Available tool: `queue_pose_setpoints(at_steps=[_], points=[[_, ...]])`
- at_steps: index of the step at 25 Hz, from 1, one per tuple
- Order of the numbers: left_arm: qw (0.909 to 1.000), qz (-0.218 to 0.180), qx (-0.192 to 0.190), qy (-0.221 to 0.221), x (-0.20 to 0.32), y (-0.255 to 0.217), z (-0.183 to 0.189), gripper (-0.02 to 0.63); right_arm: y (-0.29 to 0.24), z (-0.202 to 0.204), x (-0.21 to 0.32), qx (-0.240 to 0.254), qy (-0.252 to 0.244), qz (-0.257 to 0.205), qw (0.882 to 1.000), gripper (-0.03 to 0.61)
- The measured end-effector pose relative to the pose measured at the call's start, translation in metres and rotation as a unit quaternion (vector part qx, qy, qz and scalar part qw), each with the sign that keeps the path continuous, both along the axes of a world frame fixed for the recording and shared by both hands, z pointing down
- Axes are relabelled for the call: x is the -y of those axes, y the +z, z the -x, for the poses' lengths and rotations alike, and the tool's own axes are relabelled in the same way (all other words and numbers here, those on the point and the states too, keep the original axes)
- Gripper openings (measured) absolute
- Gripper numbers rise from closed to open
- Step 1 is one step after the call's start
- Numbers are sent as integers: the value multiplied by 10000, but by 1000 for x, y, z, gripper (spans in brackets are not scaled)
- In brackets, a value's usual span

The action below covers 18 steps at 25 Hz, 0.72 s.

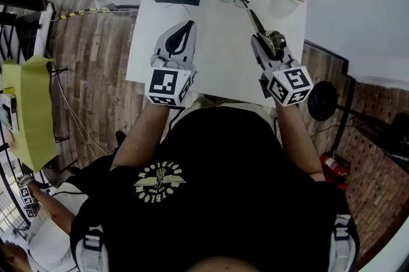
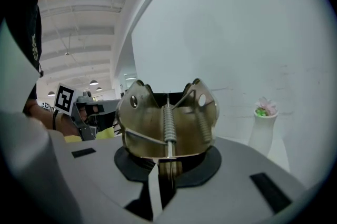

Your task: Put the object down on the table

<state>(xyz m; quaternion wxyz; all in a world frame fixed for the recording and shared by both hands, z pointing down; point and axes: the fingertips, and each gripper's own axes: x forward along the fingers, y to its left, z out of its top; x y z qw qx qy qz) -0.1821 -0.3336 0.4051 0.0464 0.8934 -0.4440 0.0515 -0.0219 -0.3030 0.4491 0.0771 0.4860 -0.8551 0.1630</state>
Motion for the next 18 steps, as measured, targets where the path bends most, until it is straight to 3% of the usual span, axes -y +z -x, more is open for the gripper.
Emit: queue_pose_setpoints(at_steps=[8, 18], points=[[9998, 44, -43, 173, -12, 5, -24, 6, 34, -21, -13, -12, 179, 435, 9989, 64], [9999, 51, 55, -155, -20, 2, -32, 6, 79, -40, -15, -60, -90, 789, 9968, 64]])
